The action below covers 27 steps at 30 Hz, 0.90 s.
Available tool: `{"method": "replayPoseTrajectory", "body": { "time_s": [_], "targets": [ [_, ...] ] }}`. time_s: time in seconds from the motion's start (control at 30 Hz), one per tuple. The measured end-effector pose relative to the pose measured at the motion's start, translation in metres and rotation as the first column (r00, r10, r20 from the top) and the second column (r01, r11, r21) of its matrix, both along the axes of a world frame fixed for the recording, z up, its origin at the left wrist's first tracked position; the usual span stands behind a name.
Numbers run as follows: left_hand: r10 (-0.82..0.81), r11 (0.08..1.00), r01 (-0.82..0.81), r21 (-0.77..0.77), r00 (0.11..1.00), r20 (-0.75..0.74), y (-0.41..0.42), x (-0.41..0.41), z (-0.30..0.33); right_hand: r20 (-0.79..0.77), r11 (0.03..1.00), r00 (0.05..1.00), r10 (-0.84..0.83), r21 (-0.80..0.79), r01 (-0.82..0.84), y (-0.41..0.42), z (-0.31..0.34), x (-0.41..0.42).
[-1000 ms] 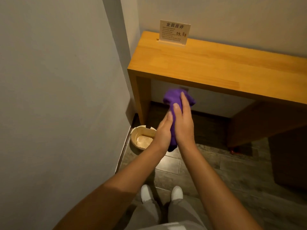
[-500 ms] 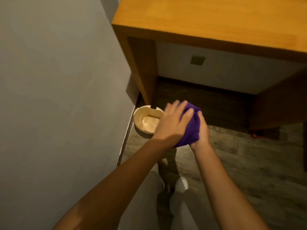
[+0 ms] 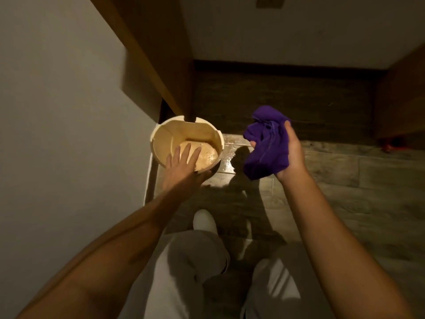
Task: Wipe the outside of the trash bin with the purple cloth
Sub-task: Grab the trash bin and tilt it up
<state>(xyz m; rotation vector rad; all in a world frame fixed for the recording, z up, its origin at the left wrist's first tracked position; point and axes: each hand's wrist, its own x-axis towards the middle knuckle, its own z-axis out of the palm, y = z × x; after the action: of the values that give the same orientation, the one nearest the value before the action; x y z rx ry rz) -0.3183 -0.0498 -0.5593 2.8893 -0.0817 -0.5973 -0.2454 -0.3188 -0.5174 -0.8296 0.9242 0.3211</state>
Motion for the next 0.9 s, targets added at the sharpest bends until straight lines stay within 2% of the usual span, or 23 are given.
{"method": "replayPoseTrajectory", "body": {
  "time_s": [0.1,0.23,0.3,0.37,0.5,0.6,0.7,0.77,0.83,0.9],
  "targets": [
    [-0.073,0.995,0.078,0.065,0.995,-0.069,0.001,0.005,-0.056,0.068,0.999,0.997,-0.019,0.036,0.017,-0.007,-0.05,0.003],
    [-0.22,0.949,0.217,0.229,0.975,-0.012,-0.008,0.002,-0.101,0.126,0.999,0.992,-0.011,0.038,0.006,-0.005,-0.104,0.006],
    [-0.229,0.934,0.215,0.285,0.973,0.017,-0.013,0.004,-0.116,0.157,0.998,0.988,0.004,0.062,-0.013,-0.003,-0.127,0.005],
    [-0.169,0.962,0.152,0.227,0.984,0.056,-0.016,0.004,-0.123,0.172,0.996,0.985,0.017,0.088,-0.033,-0.003,-0.14,0.003],
    [0.004,0.999,0.005,-0.038,0.974,0.226,-0.006,0.017,-0.109,0.236,0.994,0.972,-0.02,0.108,-0.005,-0.009,-0.139,0.017],
    [0.065,0.991,-0.036,-0.128,0.97,0.236,0.003,0.028,-0.078,0.309,0.995,0.95,-0.033,0.097,0.003,-0.014,-0.118,0.037],
    [0.105,0.974,-0.061,-0.218,0.975,0.198,0.007,0.023,-0.065,0.401,0.999,0.916,0.036,-0.012,-0.034,-0.007,-0.102,0.053],
    [0.144,0.954,-0.085,-0.288,0.971,0.189,0.007,0.019,-0.067,0.454,0.982,0.88,0.14,-0.177,-0.065,0.005,-0.099,0.054],
    [0.202,0.921,-0.136,-0.366,0.968,0.147,0.008,0.019,-0.072,0.479,0.918,0.832,0.28,-0.386,-0.086,0.025,-0.101,0.047],
    [0.265,0.887,-0.193,-0.419,0.957,0.119,0.009,0.021,-0.08,0.458,0.812,0.775,0.435,-0.572,-0.118,0.05,-0.111,0.035]
  ]
}}
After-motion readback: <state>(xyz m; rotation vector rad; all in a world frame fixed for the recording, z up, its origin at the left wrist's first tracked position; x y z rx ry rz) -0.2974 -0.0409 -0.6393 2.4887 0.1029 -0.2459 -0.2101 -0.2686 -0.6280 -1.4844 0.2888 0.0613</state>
